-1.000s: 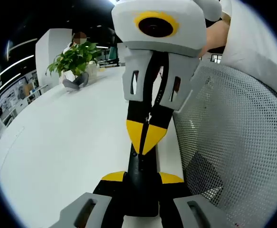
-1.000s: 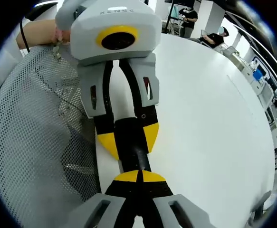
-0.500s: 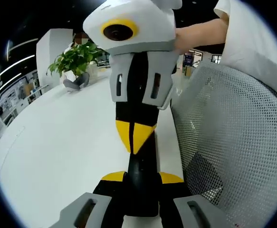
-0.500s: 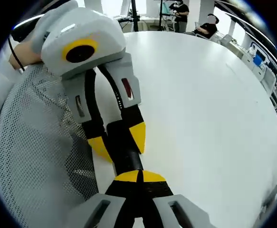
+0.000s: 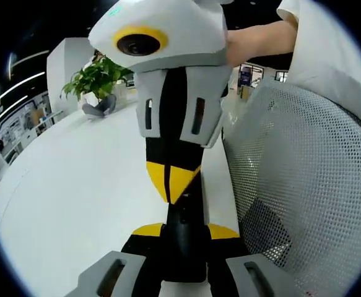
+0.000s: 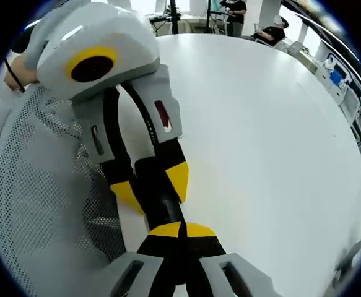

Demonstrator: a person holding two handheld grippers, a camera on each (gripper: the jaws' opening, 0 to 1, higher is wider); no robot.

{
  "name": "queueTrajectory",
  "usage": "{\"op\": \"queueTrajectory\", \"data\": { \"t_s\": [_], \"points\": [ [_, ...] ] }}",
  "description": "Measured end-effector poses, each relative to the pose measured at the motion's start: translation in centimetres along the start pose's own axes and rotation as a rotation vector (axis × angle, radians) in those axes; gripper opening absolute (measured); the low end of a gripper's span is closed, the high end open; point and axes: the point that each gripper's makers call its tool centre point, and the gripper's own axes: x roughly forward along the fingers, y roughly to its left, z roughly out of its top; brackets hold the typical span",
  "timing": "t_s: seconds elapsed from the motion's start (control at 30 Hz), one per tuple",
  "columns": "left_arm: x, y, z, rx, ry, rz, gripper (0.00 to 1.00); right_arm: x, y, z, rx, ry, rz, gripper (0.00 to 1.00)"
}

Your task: Press the specified remote control buttons in sequence, fully releasing each button before pressing the next.

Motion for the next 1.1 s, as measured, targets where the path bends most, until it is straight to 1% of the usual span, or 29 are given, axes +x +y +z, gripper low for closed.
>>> {"op": "queueTrajectory", "data": {
  "t_s": [0.03,0.07,0.13,0.17,0.2,0.23,0.37,0.5,0.63,0.7,0.73,0.77,0.83,0.87,0.93,1.0,1.03,1.1],
  "points": [
    [0.01,0.0,-0.02,-0.001,0.0,0.0,0.24,-0.16,0.65,0.64,-0.005,-0.031,0.014,0.0],
    [0.01,0.01,-0.02,-0.002,0.0,0.001,0.24,-0.3,0.76,0.85,0.001,-0.039,0.012,0.0],
    [0.01,0.02,-0.02,-0.002,0.0,0.001,0.24,-0.12,1.01,0.75,-0.002,-0.025,0.029,0.0],
    [0.0,0.02,-0.01,-0.002,-0.001,0.0,0.24,0.24,1.01,0.25,-0.002,-0.003,0.032,0.0],
    [0.0,0.01,-0.01,-0.002,-0.001,0.0,0.24,0.24,0.84,0.57,-0.01,-0.025,0.029,0.0],
    [-0.01,0.01,0.01,-0.001,-0.001,-0.001,0.24,0.06,0.77,0.49,0.013,-0.019,0.036,0.0],
    [0.0,0.01,0.0,-0.002,-0.001,-0.003,0.24,0.24,0.99,0.43,-0.011,-0.015,0.021,0.0],
    [0.03,0.0,0.0,0.004,0.002,-0.006,0.24,0.28,0.86,0.46,-0.015,-0.008,0.009,0.0],
    [0.04,0.0,0.0,0.004,0.002,-0.007,0.24,0.07,0.86,0.51,0.003,-0.024,0.015,0.0],
    [0.05,-0.01,-0.01,0.003,0.001,-0.006,0.24,-0.14,0.74,0.97,-0.023,-0.044,-0.01,0.0],
    [0.06,0.0,-0.01,0.002,0.001,-0.006,0.24,-0.16,0.85,1.17,-0.02,-0.047,-0.005,0.0],
    [0.06,0.0,-0.01,0.001,0.002,-0.005,0.24,-0.08,0.86,1.21,-0.02,-0.048,-0.002,0.0],
    [0.06,0.0,0.0,0.001,0.002,-0.005,0.24,0.44,0.72,0.52,-0.041,-0.006,-0.004,0.0],
    [0.07,-0.01,0.0,0.001,0.002,-0.005,0.24,0.5,0.65,0.65,-0.039,-0.021,-0.01,0.0],
    [0.06,-0.03,0.03,0.001,0.002,-0.005,0.24,0.29,0.65,0.73,-0.029,-0.023,0.0,0.0],
    [0.04,-0.05,0.05,0.003,0.002,-0.007,0.24,0.41,0.76,0.68,-0.063,-0.014,-0.012,0.0],
    [0.03,-0.06,0.05,0.003,0.002,-0.007,0.24,0.41,0.72,0.69,-0.104,0.005,-0.025,0.0],
    [0.04,-0.06,0.06,0.005,0.003,-0.009,0.24,0.4,0.82,0.77,-0.15,0.025,-0.05,0.0]
  ]
}}
